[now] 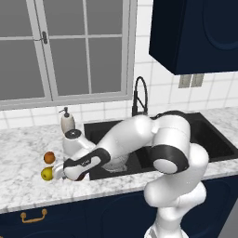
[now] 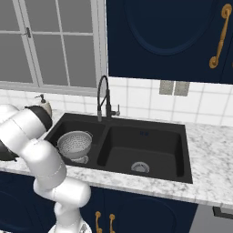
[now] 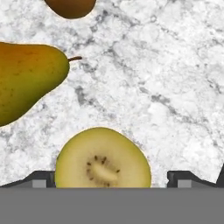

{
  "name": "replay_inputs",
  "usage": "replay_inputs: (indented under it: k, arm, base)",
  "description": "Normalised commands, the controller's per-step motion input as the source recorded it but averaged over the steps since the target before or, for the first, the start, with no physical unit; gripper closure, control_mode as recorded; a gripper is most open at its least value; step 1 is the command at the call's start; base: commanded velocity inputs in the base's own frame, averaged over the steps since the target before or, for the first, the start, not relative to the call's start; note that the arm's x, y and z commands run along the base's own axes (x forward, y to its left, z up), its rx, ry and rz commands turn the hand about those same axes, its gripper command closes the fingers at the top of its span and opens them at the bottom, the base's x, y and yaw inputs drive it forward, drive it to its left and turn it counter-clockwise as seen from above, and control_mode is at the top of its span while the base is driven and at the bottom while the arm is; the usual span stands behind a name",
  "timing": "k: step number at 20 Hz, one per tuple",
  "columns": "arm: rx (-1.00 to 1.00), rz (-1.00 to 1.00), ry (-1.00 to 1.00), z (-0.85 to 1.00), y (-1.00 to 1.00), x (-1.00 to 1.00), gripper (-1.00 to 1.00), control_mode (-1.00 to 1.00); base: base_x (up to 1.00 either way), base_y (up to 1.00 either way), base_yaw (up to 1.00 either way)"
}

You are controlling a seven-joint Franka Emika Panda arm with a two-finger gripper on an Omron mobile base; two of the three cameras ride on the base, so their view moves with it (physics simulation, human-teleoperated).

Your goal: Put the colander in the sink, put the pear, kiwi, peach in the colander, and turn on the sink faucet and pour water over the colander.

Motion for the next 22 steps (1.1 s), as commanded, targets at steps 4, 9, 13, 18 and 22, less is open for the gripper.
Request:
replay_inputs:
  k: [4, 9, 13, 18, 22]
  arm:
    - [0.0, -0.07, 0.02, -0.27, 0.14, 0.03, 1.0, -1.0]
    - [0.0, -0.09, 0.0, -0.07, -0.1, -0.03, 1.0, -1.0]
    - [0.0, -0.27, -0.07, 0.37, -0.83, -0.03, 1.0, -1.0]
    - [0.0, -0.35, -0.01, 0.51, -1.0, 0.16, 1.0, -1.0]
    - [0.0, -0.34, 0.01, 0.11, -1.0, 0.55, 1.0, -1.0]
  base:
    - [0.0, 0.0, 0.0]
    - [0.0, 0.0, 0.0]
    - [0.0, 0.0, 0.0]
    - [0.0, 0.0, 0.0]
    - [0.0, 0.0, 0.0]
